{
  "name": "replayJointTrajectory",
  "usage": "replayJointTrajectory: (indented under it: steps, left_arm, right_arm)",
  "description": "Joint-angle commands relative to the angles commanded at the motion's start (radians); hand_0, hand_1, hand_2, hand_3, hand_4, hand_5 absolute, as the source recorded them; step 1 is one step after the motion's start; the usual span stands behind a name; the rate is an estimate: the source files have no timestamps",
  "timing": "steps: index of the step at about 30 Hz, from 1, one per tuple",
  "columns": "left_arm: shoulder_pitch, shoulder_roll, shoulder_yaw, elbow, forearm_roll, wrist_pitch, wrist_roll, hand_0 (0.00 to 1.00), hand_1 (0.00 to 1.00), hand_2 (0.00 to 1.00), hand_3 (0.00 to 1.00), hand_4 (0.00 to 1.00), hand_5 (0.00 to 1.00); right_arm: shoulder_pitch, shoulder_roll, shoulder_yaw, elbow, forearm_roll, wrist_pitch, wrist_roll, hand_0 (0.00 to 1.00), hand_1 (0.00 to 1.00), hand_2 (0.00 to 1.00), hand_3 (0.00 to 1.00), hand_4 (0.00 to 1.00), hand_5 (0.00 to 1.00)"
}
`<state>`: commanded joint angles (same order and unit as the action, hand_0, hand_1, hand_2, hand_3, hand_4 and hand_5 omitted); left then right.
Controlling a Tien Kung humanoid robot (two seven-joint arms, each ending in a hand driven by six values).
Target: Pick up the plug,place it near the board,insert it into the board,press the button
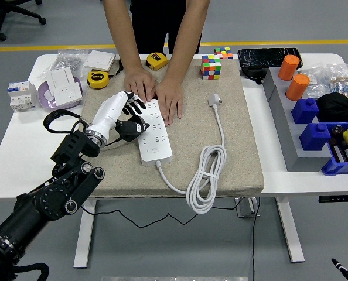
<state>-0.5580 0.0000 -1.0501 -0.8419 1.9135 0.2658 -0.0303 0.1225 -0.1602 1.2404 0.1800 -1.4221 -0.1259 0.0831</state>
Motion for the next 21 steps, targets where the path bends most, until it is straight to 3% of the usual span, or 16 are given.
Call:
replayJointTrajectory:
  steps: [5,10,16,21]
  left_arm:
    - [-0.010,0.000,0.002,0.033,0.022,0.001,-0.002,0.427,0.432,0.419,0.479,0.732,0.002]
    - [-0.004,0.000,-0.009,0.023,0.020,0.000,-0.003,0.429,0.434,0.416,0.473,0.721,0.002]
    - [0.003,0.000,-0.028,-0.010,0.011,0.002,-0.009,0.428,0.436,0.413,0.473,0.717,0.002]
    - [0.032,0.000,-0.068,-0.072,-0.032,0.003,-0.022,0.430,0.438,0.415,0.474,0.724,0.002]
  right_arm:
    - [0.001,0.001,-0.003,0.000,0.004,0.000,0.001,0.954,0.902,0.861,0.878,0.998,0.998]
    - [-0.001,0.000,0.010,0.000,-0.007,0.000,-0.002,0.954,0.902,0.861,0.877,0.998,0.998]
    - [0.001,0.001,0.004,0.000,0.000,0.000,-0.001,0.954,0.902,0.861,0.877,0.998,0.998]
    - [0.002,0.003,-0.004,0.000,0.010,-0.001,0.001,0.954,0.902,0.861,0.877,0.998,0.998]
